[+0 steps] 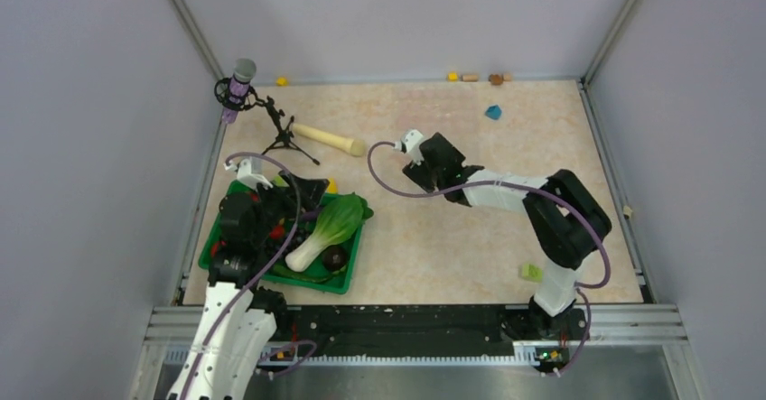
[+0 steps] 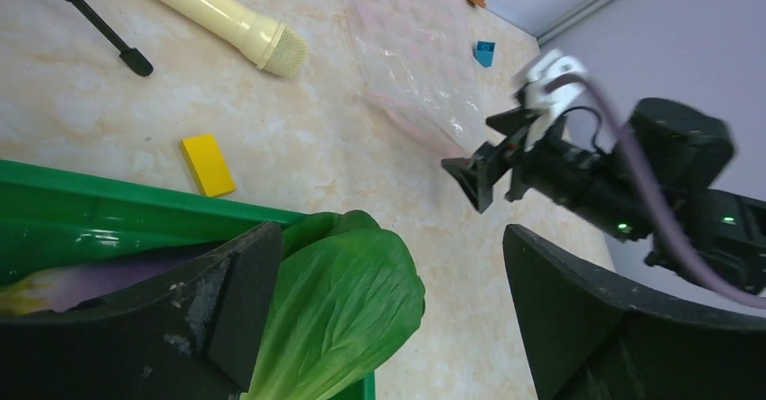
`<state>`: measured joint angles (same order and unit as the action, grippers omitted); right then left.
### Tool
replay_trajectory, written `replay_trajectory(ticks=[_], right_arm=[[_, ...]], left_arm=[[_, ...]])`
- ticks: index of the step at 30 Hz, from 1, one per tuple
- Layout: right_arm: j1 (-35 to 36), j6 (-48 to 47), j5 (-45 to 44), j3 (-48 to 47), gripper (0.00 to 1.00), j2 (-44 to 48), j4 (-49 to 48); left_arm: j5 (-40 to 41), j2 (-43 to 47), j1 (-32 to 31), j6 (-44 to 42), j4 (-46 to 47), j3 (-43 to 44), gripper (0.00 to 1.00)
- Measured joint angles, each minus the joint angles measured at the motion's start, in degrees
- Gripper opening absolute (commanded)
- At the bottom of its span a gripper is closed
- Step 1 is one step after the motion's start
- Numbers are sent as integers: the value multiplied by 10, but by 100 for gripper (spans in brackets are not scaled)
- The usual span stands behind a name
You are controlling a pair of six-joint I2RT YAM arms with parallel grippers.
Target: Place the food in the zip-top bag and seal the zipper
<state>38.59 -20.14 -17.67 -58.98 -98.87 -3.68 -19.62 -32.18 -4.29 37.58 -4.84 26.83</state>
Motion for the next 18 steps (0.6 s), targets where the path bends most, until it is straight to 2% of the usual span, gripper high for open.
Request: replay_trajectory(ticks=[4,12,14,18], right_arm=[[0,-69,-54,0,77,-78,-32],[2,-116,-108,-31,71,-132,-99],[2,-123,-115,-38,66,-142,-107],[2,-132,-115,-60,46,-162,-100]], left_arm=[[9,19,0,0,-1,0,97],[20,32,0,0,-3,0,97],[24,31,0,0,-3,0,97],[28,29,0,0,-3,0,97]])
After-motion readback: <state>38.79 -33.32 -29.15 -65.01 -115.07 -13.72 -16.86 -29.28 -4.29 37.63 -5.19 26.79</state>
